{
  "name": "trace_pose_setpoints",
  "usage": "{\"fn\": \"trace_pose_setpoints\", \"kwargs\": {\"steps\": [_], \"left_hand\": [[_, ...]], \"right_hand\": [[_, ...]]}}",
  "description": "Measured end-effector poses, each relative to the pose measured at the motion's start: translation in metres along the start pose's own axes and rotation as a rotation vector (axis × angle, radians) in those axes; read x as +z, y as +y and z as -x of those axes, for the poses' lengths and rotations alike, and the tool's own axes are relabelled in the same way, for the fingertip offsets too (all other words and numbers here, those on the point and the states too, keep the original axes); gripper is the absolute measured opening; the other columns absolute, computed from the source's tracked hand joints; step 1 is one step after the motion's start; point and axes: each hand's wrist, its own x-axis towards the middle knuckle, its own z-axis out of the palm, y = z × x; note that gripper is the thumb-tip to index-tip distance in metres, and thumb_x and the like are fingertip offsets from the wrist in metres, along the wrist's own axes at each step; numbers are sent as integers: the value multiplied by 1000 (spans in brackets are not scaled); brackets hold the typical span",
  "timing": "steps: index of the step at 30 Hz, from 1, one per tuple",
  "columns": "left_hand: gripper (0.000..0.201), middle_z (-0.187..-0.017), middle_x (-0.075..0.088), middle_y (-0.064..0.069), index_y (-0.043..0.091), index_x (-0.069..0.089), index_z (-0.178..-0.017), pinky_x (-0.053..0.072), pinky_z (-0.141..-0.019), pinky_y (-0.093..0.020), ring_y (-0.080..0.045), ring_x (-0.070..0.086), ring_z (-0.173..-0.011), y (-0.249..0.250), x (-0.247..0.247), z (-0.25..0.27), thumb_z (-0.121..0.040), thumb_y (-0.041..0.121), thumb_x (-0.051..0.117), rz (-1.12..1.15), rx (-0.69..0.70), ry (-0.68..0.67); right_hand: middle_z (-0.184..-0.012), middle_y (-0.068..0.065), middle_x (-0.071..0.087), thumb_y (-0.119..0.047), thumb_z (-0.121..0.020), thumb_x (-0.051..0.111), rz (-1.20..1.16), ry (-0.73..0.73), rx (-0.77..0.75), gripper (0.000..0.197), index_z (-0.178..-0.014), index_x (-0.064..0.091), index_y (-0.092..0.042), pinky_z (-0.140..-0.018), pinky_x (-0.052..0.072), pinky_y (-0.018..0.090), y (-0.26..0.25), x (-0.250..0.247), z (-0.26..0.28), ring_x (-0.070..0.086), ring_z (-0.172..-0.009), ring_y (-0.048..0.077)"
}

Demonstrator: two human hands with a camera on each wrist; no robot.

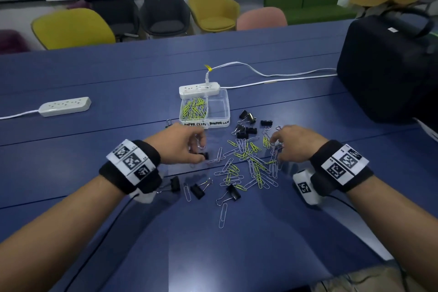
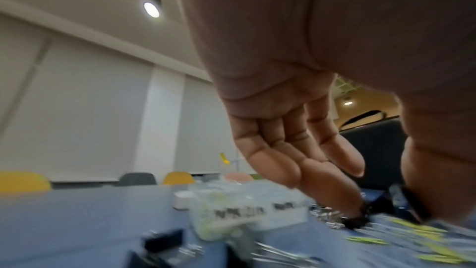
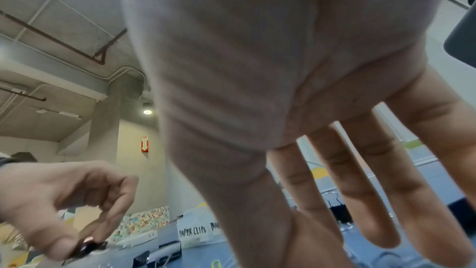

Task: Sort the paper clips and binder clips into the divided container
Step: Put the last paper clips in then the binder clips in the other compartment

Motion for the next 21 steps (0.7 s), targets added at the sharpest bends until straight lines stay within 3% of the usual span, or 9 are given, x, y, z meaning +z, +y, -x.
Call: {"fn": "trace_pose_setpoints", "kwargs": {"steps": [2, 4, 8, 11, 14, 16, 18, 21], "left_hand": [[29, -72, 67, 12, 28, 56, -86, 52, -70, -28, 4, 57, -62, -16, -5, 1, -70, 38, 79, -69, -88, -12], [32, -74, 67, 11, 29, 56, -85, 55, -72, -34, -5, 61, -70, -26, -2, 3, -68, 42, 80, -140, -163, -65], [33, -78, 63, 12, 31, 57, -85, 52, -69, -31, -13, 60, -77, -25, 5, 1, -69, 52, 76, -240, -229, -89], [30, -73, 56, 14, 30, 58, -85, 40, -61, -27, -12, 55, -73, -6, 3, -7, -74, 55, 71, -282, -160, 12], [23, -76, 53, 15, 31, 58, -88, 47, -70, -29, -12, 53, -76, 16, 3, -27, -80, 51, 67, -230, -36, 39], [21, -89, 57, 12, 31, 60, -98, 52, -80, -34, -11, 55, -81, 29, 7, -47, -84, 46, 64, -202, 54, 13], [30, -108, 60, 5, 28, 61, -116, 51, -88, -35, -12, 58, -93, 42, 13, -66, -89, 40, 61, -174, 120, -69], [42, -129, 55, -2, 26, 53, -135, 44, -100, -38, -19, 53, -117, 60, 31, -81, -93, 29, 54, -241, 169, -226]], "right_hand": [[-116, 0, 61, -27, -76, 67, 20, -17, 1, 45, -121, 63, -25, -80, 50, 29, 0, 3, 2, 58, -99, 19], [-112, 2, 60, -26, -77, 67, 23, -19, -13, 42, -118, 65, -21, -75, 46, 26, -3, 6, 2, 56, -93, 18], [-107, 2, 62, -18, -79, 63, -59, -8, -90, 42, -121, 65, -18, -78, 39, 22, -8, 11, -2, 51, -93, 15], [-116, 2, 61, -16, -79, 64, -102, 34, -110, 45, -124, 63, -20, -84, 43, 23, -5, 11, -3, 53, -97, 14], [-123, 1, 54, -18, -77, 66, -104, 41, -101, 50, -127, 61, -25, -93, 46, 29, 3, 8, -6, 52, -100, 14], [-139, 0, 47, -19, -75, 65, -98, 14, -134, 60, -133, 55, -29, -104, 42, 35, 4, 5, -10, 49, -122, 18], [-155, -2, 32, -19, -76, 62, -71, -42, -191, 70, -143, 45, -29, -115, 31, 38, 3, 4, -13, 35, -139, 19], [-157, -5, 29, -22, -78, 60, -30, -113, -240, 72, -147, 39, -28, -117, 27, 39, 0, 8, -13, 34, -140, 19]]}}
